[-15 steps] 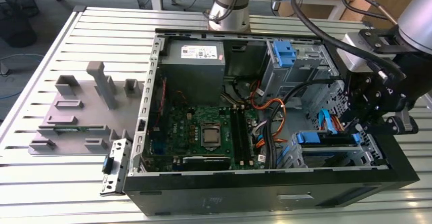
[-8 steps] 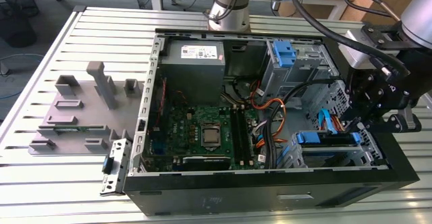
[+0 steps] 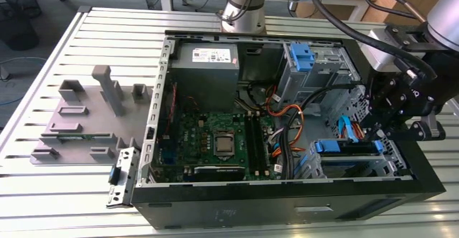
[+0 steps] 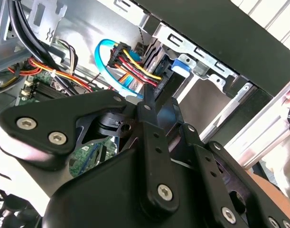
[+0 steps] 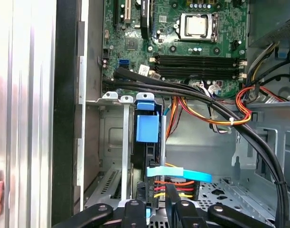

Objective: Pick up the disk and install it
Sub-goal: 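Insert the second disk wire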

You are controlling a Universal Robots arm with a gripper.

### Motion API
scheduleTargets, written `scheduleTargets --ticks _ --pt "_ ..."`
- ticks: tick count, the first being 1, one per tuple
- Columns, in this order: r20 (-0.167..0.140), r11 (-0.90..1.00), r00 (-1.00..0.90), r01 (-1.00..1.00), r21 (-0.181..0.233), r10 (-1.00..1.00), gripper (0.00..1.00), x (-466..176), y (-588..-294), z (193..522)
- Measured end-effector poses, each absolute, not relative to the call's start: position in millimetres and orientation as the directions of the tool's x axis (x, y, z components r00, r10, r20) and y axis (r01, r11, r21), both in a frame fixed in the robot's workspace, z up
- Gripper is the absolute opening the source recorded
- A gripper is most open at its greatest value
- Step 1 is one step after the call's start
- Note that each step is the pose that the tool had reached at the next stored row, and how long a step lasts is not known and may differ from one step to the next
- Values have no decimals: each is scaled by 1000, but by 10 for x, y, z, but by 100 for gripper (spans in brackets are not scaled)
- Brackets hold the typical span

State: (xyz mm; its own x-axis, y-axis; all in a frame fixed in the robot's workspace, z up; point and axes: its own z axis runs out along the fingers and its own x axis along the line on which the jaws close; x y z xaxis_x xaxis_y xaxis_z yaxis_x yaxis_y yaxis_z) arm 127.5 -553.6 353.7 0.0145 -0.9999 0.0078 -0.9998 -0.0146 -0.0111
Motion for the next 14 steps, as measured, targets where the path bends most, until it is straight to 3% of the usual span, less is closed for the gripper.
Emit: scheduleTargets --ticks 14 --pt "7 -15 15 -1000 -8 -1000 30 1276 -5536 3599"
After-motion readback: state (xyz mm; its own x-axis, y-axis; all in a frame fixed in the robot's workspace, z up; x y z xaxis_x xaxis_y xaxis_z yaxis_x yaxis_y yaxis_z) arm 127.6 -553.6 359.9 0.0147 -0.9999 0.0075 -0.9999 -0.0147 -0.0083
